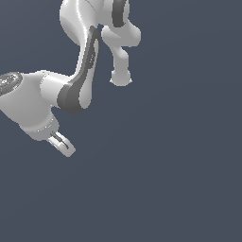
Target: Pick up the object and move it to a goal position.
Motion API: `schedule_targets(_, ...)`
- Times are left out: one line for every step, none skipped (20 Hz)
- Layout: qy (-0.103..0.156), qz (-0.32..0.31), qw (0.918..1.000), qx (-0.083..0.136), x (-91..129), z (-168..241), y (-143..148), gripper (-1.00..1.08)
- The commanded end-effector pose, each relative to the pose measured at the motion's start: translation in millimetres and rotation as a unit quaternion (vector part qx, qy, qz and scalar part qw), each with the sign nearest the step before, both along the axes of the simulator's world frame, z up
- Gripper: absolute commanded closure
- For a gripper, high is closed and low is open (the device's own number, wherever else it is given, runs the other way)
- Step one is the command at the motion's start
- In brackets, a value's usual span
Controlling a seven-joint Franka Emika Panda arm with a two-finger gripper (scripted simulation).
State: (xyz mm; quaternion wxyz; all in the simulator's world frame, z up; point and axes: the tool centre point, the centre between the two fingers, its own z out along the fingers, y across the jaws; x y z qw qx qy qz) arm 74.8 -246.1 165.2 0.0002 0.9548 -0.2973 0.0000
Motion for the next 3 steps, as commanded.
schedule_targets(0.000, 0.000, 1.0000, 0.000, 1.6, 1.5, -1.2, 1.08)
schedule_targets(0.000, 0.000, 1.0000, 0.000, 1.8, 1.5, -1.2, 1.08)
schedule_targets(0.000, 0.000, 1.0000, 0.000, 1.8, 1.5, -1.2, 1.08)
